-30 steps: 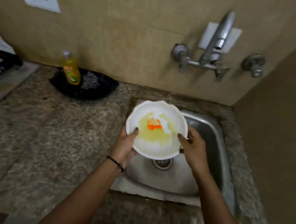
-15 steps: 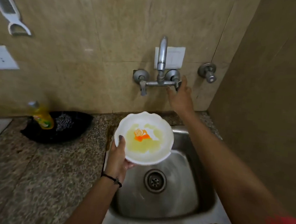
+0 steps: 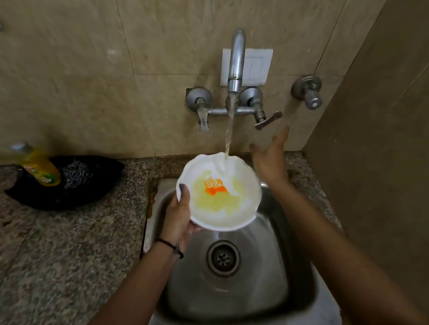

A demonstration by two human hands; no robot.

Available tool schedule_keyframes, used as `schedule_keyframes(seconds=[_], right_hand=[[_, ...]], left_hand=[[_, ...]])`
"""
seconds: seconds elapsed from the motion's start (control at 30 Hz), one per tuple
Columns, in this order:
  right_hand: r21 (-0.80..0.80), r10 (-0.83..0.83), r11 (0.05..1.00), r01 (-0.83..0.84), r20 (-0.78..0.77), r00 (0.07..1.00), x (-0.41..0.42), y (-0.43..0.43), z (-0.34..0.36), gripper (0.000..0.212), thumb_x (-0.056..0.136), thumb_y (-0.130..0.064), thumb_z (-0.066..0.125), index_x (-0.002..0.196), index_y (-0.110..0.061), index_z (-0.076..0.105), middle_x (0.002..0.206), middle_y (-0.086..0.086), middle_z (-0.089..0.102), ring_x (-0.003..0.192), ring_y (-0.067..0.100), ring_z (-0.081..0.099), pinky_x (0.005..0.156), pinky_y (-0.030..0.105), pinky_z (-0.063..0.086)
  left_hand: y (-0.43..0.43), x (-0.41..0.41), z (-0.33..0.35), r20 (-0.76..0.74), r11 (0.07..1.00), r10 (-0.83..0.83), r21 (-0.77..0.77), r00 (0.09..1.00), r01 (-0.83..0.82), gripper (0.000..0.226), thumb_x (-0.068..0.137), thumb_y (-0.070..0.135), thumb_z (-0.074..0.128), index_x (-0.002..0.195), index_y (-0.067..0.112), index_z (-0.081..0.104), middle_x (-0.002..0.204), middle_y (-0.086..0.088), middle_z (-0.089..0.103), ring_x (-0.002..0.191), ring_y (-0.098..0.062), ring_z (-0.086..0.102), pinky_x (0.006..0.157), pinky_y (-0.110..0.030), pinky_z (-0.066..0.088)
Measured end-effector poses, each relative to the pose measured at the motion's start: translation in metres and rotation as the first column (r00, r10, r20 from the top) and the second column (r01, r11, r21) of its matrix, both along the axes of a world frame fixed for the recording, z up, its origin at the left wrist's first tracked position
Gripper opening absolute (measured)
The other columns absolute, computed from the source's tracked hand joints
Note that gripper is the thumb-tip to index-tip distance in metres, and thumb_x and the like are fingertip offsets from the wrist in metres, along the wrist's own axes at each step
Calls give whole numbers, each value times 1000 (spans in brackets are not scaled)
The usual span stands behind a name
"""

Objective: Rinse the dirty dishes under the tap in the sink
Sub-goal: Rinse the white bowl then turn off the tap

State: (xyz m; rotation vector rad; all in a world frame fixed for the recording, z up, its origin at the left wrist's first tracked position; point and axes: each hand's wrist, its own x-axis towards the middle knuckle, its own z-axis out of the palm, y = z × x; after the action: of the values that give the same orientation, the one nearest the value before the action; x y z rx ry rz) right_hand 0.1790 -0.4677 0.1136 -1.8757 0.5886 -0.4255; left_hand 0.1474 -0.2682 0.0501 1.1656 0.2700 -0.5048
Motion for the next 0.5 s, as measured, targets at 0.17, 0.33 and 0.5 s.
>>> schedule_keyframes(seconds=[0.17, 0.33, 0.5], right_hand=[[-468, 506, 634, -615, -350, 788, -63, 21, -44, 55, 98, -22, 46, 148, -16, 24, 159, 2, 14, 146, 16, 12, 113, 25, 15], [-300, 456, 514, -804, -699, 551, -51, 34, -64, 72, 100, -35, 41, 150, -12, -5, 159, 8, -12, 146, 19, -10, 116, 30, -5], [-45, 735, 362, -931, -600, 315, -64, 42, -72, 59, 101, -29, 41, 151, -17, 13, 160, 0, 3, 146, 13, -2, 118, 32, 0]], left_hand=[[-8, 3, -21, -54, 1000, -25, 7, 998, 26, 48, 90, 58, 44, 126, 29, 59, 117, -3, 70, 102, -27, 68, 83, -62, 52], [-16, -2, -35, -99, 996, -43, 74, 994, 50, 49, 90, 58, 45, 125, 28, 58, 111, -6, 72, 94, -29, 71, 70, -50, 58], [-7, -2, -47, -123, 995, -43, 81, 991, 53, 52, 87, 60, 47, 127, 29, 57, 112, -5, 72, 97, -29, 70, 81, -60, 54]])
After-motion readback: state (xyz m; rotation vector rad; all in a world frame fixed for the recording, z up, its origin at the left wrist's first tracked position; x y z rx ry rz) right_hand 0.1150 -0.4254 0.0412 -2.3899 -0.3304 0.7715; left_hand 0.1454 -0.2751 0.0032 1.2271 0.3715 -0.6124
